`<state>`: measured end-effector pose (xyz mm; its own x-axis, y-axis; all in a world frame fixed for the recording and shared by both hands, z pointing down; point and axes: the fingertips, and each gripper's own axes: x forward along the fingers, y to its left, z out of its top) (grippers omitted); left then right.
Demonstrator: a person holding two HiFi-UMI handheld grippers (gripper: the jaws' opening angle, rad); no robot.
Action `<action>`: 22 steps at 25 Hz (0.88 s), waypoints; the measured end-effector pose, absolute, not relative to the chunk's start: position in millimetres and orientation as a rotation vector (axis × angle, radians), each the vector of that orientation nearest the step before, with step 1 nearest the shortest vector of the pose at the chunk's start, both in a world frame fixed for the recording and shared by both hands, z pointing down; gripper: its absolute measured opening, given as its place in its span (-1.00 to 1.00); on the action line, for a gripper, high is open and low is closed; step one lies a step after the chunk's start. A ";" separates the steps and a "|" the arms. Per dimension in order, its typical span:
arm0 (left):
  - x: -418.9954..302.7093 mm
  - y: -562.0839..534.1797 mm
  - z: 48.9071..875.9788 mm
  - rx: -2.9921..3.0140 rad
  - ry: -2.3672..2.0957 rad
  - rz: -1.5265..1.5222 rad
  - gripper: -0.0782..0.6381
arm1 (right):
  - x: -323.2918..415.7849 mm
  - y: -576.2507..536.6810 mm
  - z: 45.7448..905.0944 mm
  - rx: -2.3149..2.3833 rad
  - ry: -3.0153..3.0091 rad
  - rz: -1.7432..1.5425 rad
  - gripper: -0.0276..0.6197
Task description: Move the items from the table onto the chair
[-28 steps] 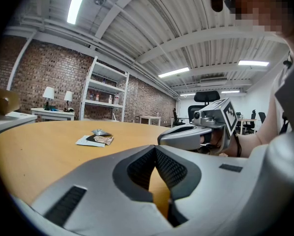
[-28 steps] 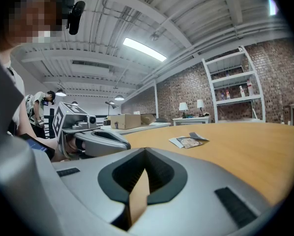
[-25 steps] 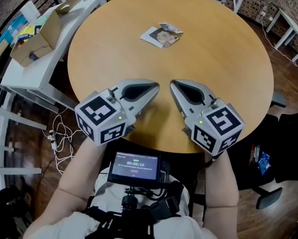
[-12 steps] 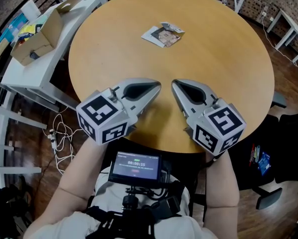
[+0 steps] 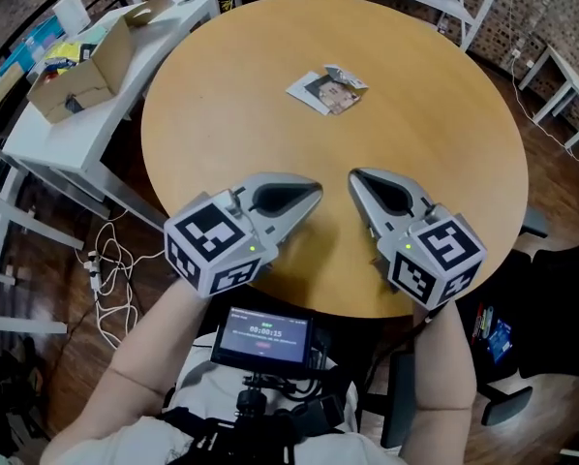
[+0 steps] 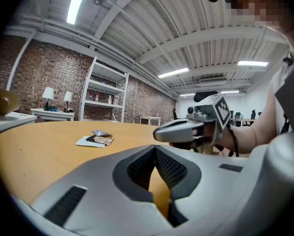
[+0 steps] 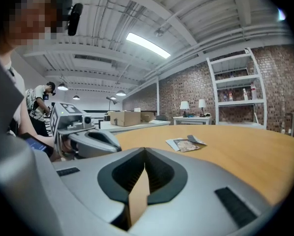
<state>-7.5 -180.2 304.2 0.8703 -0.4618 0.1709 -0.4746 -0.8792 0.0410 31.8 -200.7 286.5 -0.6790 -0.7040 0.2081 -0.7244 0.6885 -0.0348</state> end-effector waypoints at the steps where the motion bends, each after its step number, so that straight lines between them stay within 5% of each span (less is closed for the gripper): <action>1: -7.5 -180.0 304.1 2.960 -0.742 0.242 -0.77 | 36.4 -207.5 282.0 1.160 -2.712 0.193 -0.88; 13: 3.0 -164.7 302.6 2.996 -0.583 0.275 -0.76 | 77.4 -329.7 284.3 1.108 -2.201 -0.230 -0.46; 22: -5.4 -170.6 302.1 3.000 -0.547 0.267 -0.76 | 63.3 -409.4 308.5 0.947 -2.260 0.053 -0.21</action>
